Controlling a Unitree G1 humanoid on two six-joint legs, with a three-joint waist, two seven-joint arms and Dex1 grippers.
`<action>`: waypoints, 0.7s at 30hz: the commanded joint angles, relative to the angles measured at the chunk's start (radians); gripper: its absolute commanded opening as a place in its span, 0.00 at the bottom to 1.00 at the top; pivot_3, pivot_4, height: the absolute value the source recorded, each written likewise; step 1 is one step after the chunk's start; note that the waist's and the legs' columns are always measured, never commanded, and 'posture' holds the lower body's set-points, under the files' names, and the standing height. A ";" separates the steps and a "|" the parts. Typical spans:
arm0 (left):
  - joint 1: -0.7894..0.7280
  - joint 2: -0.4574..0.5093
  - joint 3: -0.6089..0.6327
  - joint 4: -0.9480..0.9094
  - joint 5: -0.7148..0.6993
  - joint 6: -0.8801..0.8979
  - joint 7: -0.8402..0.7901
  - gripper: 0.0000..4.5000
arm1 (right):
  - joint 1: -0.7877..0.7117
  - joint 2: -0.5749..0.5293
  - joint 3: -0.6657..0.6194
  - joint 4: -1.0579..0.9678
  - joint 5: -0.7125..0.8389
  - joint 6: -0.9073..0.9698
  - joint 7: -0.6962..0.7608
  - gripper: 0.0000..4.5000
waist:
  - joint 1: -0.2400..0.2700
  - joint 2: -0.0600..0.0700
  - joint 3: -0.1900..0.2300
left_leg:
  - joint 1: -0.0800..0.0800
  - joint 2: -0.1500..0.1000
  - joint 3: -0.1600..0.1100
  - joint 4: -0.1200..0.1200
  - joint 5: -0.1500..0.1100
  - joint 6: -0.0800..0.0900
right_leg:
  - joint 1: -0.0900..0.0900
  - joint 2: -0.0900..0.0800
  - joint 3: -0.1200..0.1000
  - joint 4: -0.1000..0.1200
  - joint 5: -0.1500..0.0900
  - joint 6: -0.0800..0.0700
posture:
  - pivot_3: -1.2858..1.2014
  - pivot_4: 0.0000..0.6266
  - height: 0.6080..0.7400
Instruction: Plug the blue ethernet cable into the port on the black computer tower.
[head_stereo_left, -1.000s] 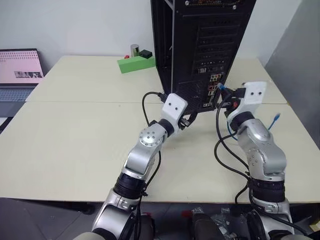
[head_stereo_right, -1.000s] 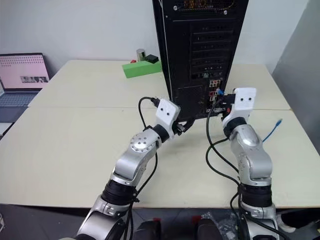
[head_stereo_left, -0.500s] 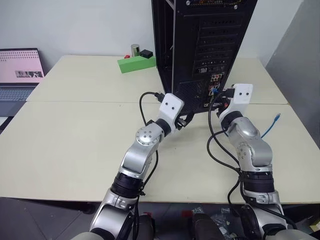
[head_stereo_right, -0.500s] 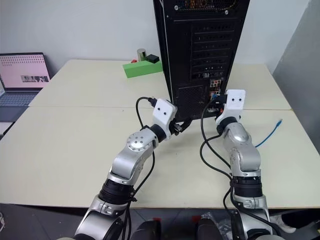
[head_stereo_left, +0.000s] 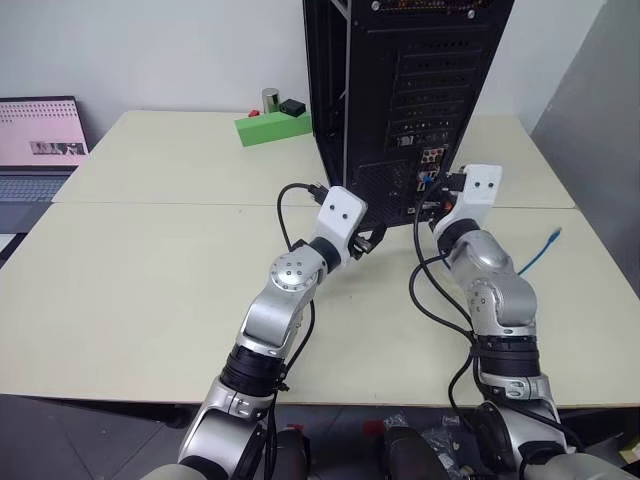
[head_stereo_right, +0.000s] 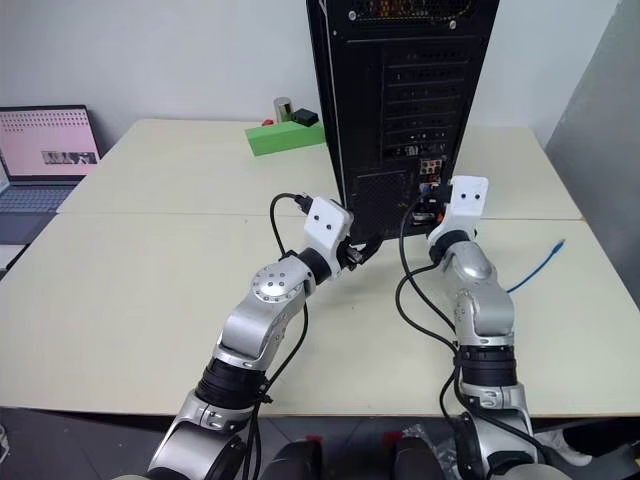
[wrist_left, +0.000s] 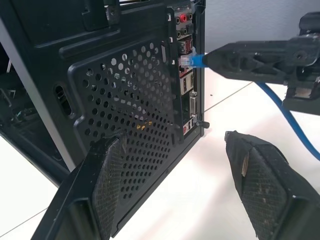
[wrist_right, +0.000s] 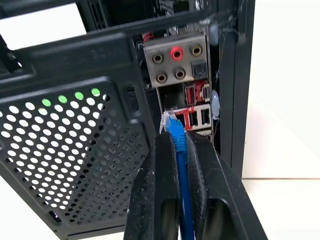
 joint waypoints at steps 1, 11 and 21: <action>-0.004 -0.002 0.001 -0.054 0.000 -0.007 -0.001 0.74 | -0.033 0.001 -0.016 -0.017 0.004 -0.032 -0.009 0.00 | 0.000 0.000 0.000 | 0.000 0.000 0.000 0.000 0.000 0.000 | 0.000 0.000 0.000 0.000 0.000 0.000 | 0.52 0.24 1.00; 0.000 0.001 0.001 -0.058 0.001 -0.007 -0.001 0.74 | -0.044 -0.010 -0.007 0.006 -0.011 -0.054 0.000 0.00 | 0.000 0.000 0.000 | 0.000 0.000 0.000 0.000 0.000 0.000 | 0.000 0.000 0.000 0.000 0.000 0.000 | 0.52 0.24 1.00; 0.003 0.009 0.000 -0.061 0.004 -0.008 -0.003 0.74 | -0.033 -0.030 0.027 0.013 -0.051 -0.065 0.020 0.00 | -0.002 0.000 0.000 | 0.000 0.000 0.000 0.000 0.000 0.000 | 0.000 0.000 0.000 0.000 0.000 0.000 | 0.52 0.24 1.00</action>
